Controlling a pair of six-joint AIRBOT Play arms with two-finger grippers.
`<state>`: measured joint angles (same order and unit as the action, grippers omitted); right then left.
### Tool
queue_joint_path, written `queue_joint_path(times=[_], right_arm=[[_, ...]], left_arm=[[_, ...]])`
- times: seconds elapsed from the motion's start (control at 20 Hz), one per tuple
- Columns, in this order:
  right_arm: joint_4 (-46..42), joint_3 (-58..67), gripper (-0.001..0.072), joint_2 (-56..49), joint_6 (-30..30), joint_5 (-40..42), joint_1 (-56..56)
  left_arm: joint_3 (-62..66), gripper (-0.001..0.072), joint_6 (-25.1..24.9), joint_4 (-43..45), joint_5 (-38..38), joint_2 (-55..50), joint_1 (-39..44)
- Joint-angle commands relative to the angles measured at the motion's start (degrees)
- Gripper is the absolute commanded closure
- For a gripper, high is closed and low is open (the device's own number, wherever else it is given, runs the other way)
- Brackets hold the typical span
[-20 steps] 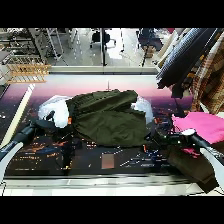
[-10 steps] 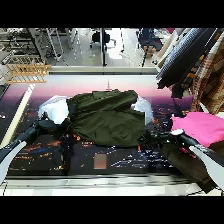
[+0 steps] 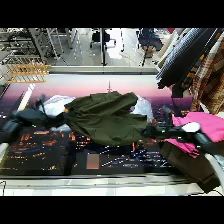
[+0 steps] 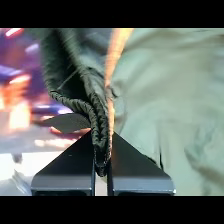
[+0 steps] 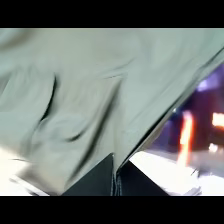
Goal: Fold the clothes and pants, and hang the long-sleeved shirts on hangers.
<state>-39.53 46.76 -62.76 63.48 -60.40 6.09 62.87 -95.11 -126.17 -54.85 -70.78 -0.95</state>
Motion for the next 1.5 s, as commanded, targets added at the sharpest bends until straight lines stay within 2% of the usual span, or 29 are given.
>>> queue_joint_path(times=[0.0,0.1,0.2,0.3,0.4,0.6,0.85,0.95,1.05,1.15,1.3,1.45], right_arm=[[-8.3,8.8,0.0694,18.0,0.0,-5.0,-0.1],[-10.1,16.7,0.0694,28.3,1.2,-1.7,-0.1],[-10.4,24.8,0.0694,36.2,1.6,4.4,-0.1],[-10.2,32.5,0.0694,40.0,1.6,10.1,-0.1],[-9.9,39.5,0.0694,39.4,1.9,11.7,-0.1],[-8.9,43.9,0.0694,28.6,2.0,11.6,-0.1],[-8.5,43.8,0.0693,0.8,3.1,-0.8,-0.6],[-8.8,43.8,0.0693,-12.3,3.1,-1.7,-2.1],[-8.9,43.8,0.0693,-24.5,3.1,2.1,-3.5],[-8.9,43.9,0.0693,-32.5,5.6,7.1,-3.5],[-8.9,45.4,0.0693,-33.5,6.0,4.6,-3.5],[-11.9,47.5,0.0693,-28.2,5.9,-8.1,-3.5]], left_arm=[[14.2,0.0695,-7.9,-0.4,-20.1,10.3,-1.1],[24.1,0.0695,-7.8,-0.4,-24.5,15.5,-1.1],[33.6,0.0695,-7.7,-0.7,-25.3,20.3,-1.1],[41.7,0.0695,-6.9,-0.8,-24.7,24.5,-1.1],[45.7,0.0695,-6.9,-0.7,-22.6,27.9,-1.1],[43.8,0.0694,-2.5,3.4,-22.2,27.1,-1.1],[26.0,0.0694,-1.7,3.6,-20.5,13.9,-1.1],[17.0,0.0694,-1.7,3.6,-12.8,6.0,-1.0],[11.3,0.0694,-1.4,3.6,-1.4,-4.4,-1.2],[12.6,0.0695,3.0,1.1,3.3,-16.4,-2.3],[20.2,0.0695,2.7,-1.9,0.3,-26.6,-3.7],[26.3,0.0695,-1.8,-1.4,-8.2,-27.5,-5.0]])
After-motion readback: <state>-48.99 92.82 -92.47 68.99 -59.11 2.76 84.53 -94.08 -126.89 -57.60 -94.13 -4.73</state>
